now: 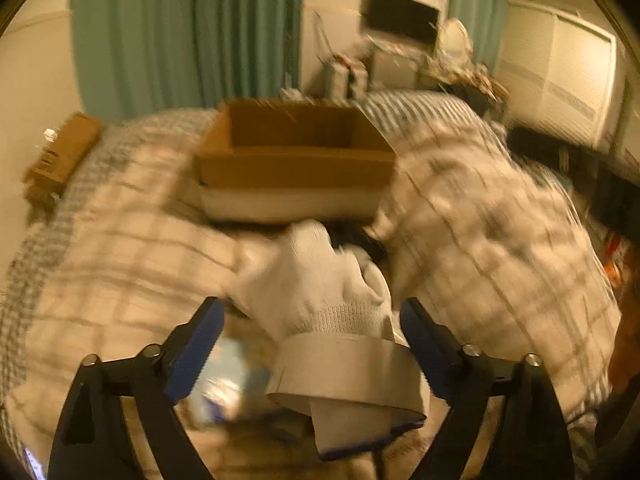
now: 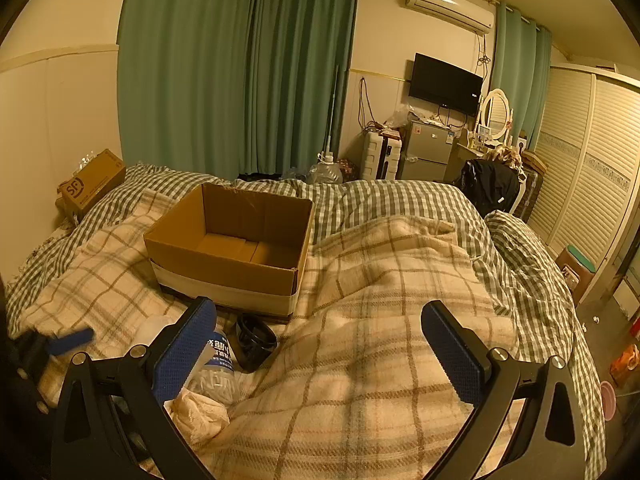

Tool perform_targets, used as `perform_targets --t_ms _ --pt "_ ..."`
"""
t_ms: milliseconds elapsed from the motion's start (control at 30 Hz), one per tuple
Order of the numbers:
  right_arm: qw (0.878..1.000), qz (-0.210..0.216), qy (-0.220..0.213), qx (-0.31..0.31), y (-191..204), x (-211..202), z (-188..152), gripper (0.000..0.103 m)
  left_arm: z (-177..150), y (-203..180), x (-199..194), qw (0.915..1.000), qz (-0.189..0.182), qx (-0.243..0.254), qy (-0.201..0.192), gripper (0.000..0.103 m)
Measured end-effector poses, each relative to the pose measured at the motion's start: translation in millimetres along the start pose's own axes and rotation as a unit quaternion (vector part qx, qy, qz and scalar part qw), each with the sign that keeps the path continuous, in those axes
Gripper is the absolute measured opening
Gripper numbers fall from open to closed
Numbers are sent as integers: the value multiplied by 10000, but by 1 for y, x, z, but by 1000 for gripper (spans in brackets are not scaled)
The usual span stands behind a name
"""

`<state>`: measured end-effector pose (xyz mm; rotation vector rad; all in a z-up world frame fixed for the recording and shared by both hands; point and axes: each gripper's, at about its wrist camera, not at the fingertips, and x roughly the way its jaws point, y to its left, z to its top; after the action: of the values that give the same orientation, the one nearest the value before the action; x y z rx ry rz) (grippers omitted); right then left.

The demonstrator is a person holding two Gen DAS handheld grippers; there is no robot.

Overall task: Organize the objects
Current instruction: 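Move the left gripper to the white tape roll and close on it, then lift the white tape roll off the blanket with the left gripper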

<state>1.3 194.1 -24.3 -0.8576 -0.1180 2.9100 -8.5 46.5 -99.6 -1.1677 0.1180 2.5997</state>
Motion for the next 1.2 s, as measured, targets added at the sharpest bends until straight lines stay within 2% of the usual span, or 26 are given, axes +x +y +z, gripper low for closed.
perform_targets --t_ms 167,267,333,367,533,567,667,767,900,933,1000,1133,1200 --pt "10000 15 17 9 0 2 -2 103 -7 -11 13 9991 -211 197 324 94" --pt "10000 22 46 5 0 3 -4 103 -13 -9 16 9981 -405 75 449 93" --pt "10000 21 51 8 0 3 -4 103 -13 -5 14 9979 -512 -10 401 84" --pt "10000 23 47 6 0 3 -4 103 -12 -3 10 9975 -607 -40 350 74" --pt "10000 27 51 -13 0 3 -6 103 -4 0 -5 9977 -662 -82 146 68" --pt "10000 29 55 -17 0 3 -6 103 -3 3 -8 9978 -637 -142 115 61" --pt "10000 46 66 -33 1 3 -7 103 4 15 -20 9969 -724 -291 49 27" --pt "9999 47 106 -72 3 4 -8 103 8 23 -27 9973 -685 -272 -25 27" --pt "9998 41 129 -126 7 4 -9 103 3 31 -27 9965 -709 -428 126 29" --pt "9998 40 138 -137 7 5 -9 103 2 32 -28 9960 -739 -463 171 34" --pt "9998 39 152 -145 7 4 -9 103 -3 32 -31 9955 -767 -502 248 60" --pt "9998 34 152 -119 4 2 -10 103 -12 21 -30 9955 -752 -411 392 66" --pt "9998 42 136 -114 2 -1 -12 103 -17 11 -20 9952 -763 -232 568 79"
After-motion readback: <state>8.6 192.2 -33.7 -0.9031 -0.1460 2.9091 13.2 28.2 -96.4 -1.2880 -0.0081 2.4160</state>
